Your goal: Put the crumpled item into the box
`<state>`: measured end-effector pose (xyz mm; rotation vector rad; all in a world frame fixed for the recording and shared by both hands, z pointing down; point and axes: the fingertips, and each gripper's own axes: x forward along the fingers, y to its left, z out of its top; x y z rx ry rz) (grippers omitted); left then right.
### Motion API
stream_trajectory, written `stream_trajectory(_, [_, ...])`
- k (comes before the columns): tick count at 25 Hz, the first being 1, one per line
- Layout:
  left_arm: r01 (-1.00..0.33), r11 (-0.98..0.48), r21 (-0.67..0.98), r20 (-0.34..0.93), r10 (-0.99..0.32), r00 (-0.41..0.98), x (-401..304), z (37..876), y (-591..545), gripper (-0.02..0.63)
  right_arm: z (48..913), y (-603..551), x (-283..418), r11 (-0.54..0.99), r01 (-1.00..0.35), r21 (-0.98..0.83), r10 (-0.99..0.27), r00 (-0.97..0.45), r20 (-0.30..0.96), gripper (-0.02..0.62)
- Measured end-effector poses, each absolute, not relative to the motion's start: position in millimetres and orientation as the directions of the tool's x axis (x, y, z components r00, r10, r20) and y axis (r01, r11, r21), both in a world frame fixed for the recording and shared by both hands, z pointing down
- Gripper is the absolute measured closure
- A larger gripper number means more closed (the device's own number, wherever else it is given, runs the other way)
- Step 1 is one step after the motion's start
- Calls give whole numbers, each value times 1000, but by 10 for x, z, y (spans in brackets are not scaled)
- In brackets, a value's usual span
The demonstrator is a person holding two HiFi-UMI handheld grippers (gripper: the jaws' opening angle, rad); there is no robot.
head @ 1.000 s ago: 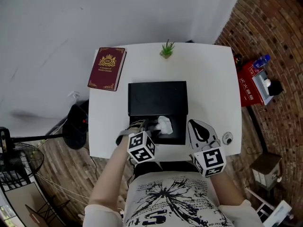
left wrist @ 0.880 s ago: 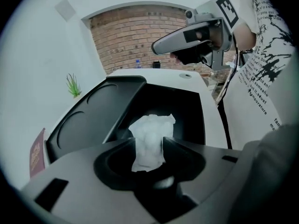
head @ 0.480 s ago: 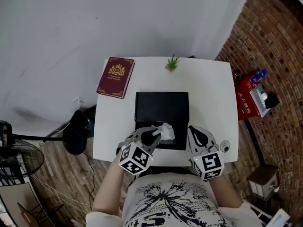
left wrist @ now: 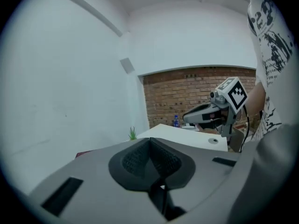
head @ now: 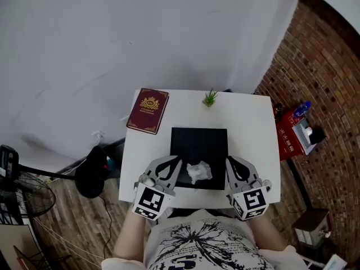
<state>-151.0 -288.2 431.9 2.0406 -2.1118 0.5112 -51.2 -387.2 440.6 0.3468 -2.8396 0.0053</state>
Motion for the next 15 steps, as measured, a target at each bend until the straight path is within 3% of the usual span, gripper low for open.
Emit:
stream_trajectory(5, [-989,82,-122,256,-960,-112,-1760,3918,-2692,592,4136,-3770,-638,972,-229,52,-235,-948,216,581])
stream_trajectory(9, [-988,140,-63,91,-985,-145,-1906,3571,-2606,592,4002,-3739,-714,971,-233,60,-240,-953,183,581])
stream_trajectory(15, [-988,144,-54,46,-988,-146,-1941,3426,-2612,592,3962,-3773,-737,966,-252,55,-258,-949,184,581])
